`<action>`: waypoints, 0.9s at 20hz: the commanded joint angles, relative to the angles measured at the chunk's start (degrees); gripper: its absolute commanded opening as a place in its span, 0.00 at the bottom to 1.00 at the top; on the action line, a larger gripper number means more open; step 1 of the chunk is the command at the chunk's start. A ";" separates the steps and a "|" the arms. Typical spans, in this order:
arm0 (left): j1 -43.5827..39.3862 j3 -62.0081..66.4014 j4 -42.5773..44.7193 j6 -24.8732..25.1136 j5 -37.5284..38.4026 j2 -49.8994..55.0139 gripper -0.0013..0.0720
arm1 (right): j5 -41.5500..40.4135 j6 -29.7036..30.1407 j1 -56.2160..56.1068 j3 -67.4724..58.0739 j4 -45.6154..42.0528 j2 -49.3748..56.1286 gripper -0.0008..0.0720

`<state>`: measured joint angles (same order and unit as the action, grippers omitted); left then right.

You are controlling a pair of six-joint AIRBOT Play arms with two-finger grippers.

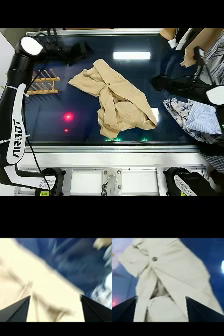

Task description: Fold the clothes and pants, and hang the long-sleeved shirts on hangers.

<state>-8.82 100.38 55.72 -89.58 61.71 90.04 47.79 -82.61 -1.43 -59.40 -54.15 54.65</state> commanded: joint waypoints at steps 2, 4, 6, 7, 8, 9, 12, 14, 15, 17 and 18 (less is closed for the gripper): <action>-7.67 -12.09 16.13 -4.66 7.26 -4.31 0.93 | 7.50 1.40 2.36 0.24 -10.64 -3.72 0.81; -15.78 -20.85 20.68 -7.37 4.39 -7.32 0.93 | 10.71 1.14 2.36 0.24 -13.20 -4.13 0.69; -24.48 -27.06 24.96 -10.45 1.33 -8.44 0.93 | 11.67 0.33 2.36 0.31 -14.05 -4.09 0.69; -28.44 -28.81 27.56 -11.98 0.20 -8.31 0.93 | 11.63 -0.26 2.36 0.31 -14.08 -4.09 0.69; -32.17 -29.86 30.91 -13.79 -0.68 -7.76 0.93 | 11.67 -0.37 2.36 0.31 -14.23 -4.09 0.69; -35.50 -30.03 34.53 -15.65 -0.79 -6.84 0.93 | 11.67 -0.39 2.36 0.31 -14.23 -4.04 0.69; -41.03 -30.03 39.41 -20.68 -1.86 -4.63 0.93 | 12.17 -0.37 2.36 0.31 -14.25 -4.00 0.69; -41.79 -30.03 39.28 -21.94 -2.19 -3.06 0.93 | 13.25 -0.35 2.36 0.33 -14.25 -4.00 0.69; -41.55 -30.03 39.30 -22.67 -1.88 -2.38 0.93 | 14.08 -0.33 2.36 0.35 -14.29 -4.00 0.69; -40.11 -30.03 39.28 -25.51 -1.99 -1.68 0.88 | 15.39 0.09 2.32 0.35 -14.69 -3.96 0.69; -39.23 -30.10 39.23 -26.29 -2.58 -1.64 0.55 | 16.13 0.35 2.25 0.37 -15.30 -3.87 0.69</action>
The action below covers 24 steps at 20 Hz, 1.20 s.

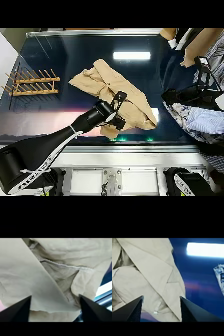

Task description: Fold the clothes and pants, and hang the long-sleeved shirts on hangers.

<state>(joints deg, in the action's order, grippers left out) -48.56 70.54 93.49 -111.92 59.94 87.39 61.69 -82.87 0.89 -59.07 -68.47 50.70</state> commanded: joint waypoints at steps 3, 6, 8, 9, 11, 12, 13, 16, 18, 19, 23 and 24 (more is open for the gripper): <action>3.80 -0.24 1.20 -4.20 -2.12 -0.68 0.03 | 3.65 1.99 -3.37 1.55 -6.03 0.48 0.69; 6.27 -0.26 0.76 -4.22 -2.25 -5.27 0.03 | 1.75 2.54 -11.56 6.29 -11.78 2.08 0.69; 6.51 -0.26 0.74 -4.22 -2.12 -7.74 0.03 | -1.53 2.25 -17.70 9.22 -15.39 5.46 0.69; 6.25 -0.26 0.74 -4.22 -2.14 -8.44 0.03 | -3.50 0.76 -20.33 9.62 -17.86 8.17 0.69; 5.55 -0.24 0.83 -4.20 -2.12 -8.83 0.03 | -7.76 -4.13 -23.69 9.53 -22.05 13.51 0.69; 5.57 -0.26 0.76 -4.20 -2.08 -8.76 0.03 | -9.53 -6.38 -24.59 9.53 -23.63 15.93 0.69; 5.57 -0.24 0.70 -4.22 -2.10 -8.76 0.03 | -10.80 -8.44 -25.00 9.53 -25.09 18.36 0.69; 5.60 -0.24 0.94 -4.20 -1.62 -8.76 0.03 | -11.30 -18.51 -24.87 9.53 -31.61 23.08 0.69; 5.60 -0.24 0.92 -4.20 -1.66 -8.76 0.03 | -11.58 -24.11 -24.87 9.53 -36.09 24.46 0.69; 5.57 -0.24 0.92 -4.20 -1.66 -8.76 0.03 | -11.58 -25.62 -24.87 9.53 -37.29 24.76 0.69; 5.60 -0.24 0.94 -4.20 -1.57 -8.76 0.03 | -13.38 -27.54 -24.79 9.53 -38.53 24.94 0.69; 5.64 -0.24 0.94 -4.20 -1.38 -8.79 0.03 | -13.90 -28.52 -24.76 9.53 -38.80 25.18 0.69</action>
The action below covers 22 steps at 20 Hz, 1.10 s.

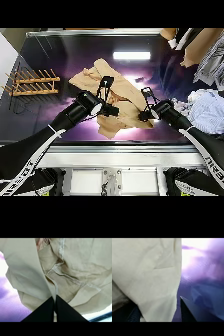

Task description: Fold the clothes and pants, and hang the long-sleeved shirts on hangers.

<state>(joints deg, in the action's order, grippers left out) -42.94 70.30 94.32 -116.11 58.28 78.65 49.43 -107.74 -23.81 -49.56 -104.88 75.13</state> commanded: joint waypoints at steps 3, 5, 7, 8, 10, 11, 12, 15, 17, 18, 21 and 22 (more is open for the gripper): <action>0.57 0.00 0.11 0.04 1.90 -0.85 0.03 | -1.42 -6.08 0.17 0.02 -4.04 1.49 0.34; 1.84 0.00 0.13 0.20 1.99 -2.84 0.03 | -1.60 -6.10 1.03 -0.02 -4.20 1.40 0.22; 3.56 0.00 0.11 0.24 2.03 -5.62 0.03 | -0.94 -6.05 1.73 -0.37 -4.24 0.44 0.03; 4.55 0.04 0.11 0.42 2.01 -7.63 0.03 | -0.70 -6.10 2.21 -1.22 -4.15 -0.76 0.03; 6.62 3.08 0.07 3.26 2.78 -11.98 0.03 | 2.14 -4.00 3.15 -6.75 -3.82 -5.42 0.03; 7.56 6.64 0.02 4.09 3.02 -14.05 0.03 | 4.31 -1.36 3.39 -11.58 -3.30 -8.48 0.03; 8.39 11.74 -0.02 4.63 2.89 -16.11 0.03 | 7.13 1.36 3.39 -18.34 -2.84 -11.93 0.03; 8.28 29.38 -0.11 7.02 -0.17 -19.93 0.03 | 13.07 4.81 3.39 -41.20 1.03 -19.37 0.03; 6.29 39.15 0.09 10.51 -3.39 -20.61 0.03 | 12.70 4.76 3.30 -52.68 3.19 -22.27 0.03; 5.05 42.84 0.13 11.76 -4.26 -20.55 0.03 | 12.55 4.74 3.26 -56.61 4.11 -23.17 0.03; 2.89 48.89 0.61 15.04 -4.31 -18.71 0.03 | 13.62 4.33 3.26 -60.67 5.14 -24.33 0.03; 2.93 48.50 0.66 15.26 -4.24 -18.18 0.03 | 16.15 4.31 3.26 -60.65 5.09 -23.89 0.02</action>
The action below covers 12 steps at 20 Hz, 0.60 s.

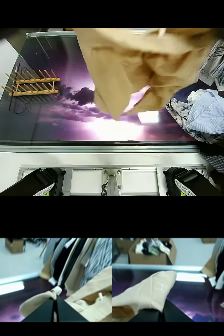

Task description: Fold the clothes and pants, and hang the long-sleeved shirts on hangers.

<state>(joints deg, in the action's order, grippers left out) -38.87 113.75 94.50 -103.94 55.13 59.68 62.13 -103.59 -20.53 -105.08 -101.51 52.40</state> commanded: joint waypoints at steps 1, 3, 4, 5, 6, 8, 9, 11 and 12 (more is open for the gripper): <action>-0.74 3.32 0.52 3.06 -1.05 0.92 0.03 | 7.41 0.15 -0.02 -5.14 1.73 -0.15 0.02; 2.54 -2.03 0.20 2.95 2.29 1.09 0.03 | 18.05 0.20 -0.04 -5.09 1.77 3.50 0.03; 4.63 -4.20 -0.11 2.64 6.27 1.38 0.03 | 24.17 0.46 -0.15 -4.81 1.79 5.68 0.03; 7.21 -6.78 -1.75 2.56 11.69 1.46 0.03 | 29.64 1.75 -0.42 -3.80 2.29 7.48 0.03; 9.42 -9.60 -5.05 2.69 17.27 1.42 0.03 | 33.83 3.32 -1.01 -2.14 3.37 8.57 0.03; 13.31 -16.90 -13.33 6.99 30.12 1.38 0.03 | 39.54 3.39 -2.60 3.06 6.58 9.49 0.03; 14.56 -21.94 -17.18 8.70 35.45 0.94 0.03 | 41.53 3.34 -3.58 6.58 8.02 9.44 0.03; 15.37 -34.01 -23.10 9.68 37.66 -1.51 0.03 | 42.91 3.08 -5.29 13.84 9.31 9.16 0.03; 15.47 -39.76 -24.65 9.68 35.85 -2.75 0.03 | 42.49 2.73 -5.68 17.07 9.49 9.38 0.03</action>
<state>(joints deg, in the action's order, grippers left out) -25.50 87.77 79.02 -96.57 84.14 59.20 99.13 -100.88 -24.43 -96.16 -94.54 61.14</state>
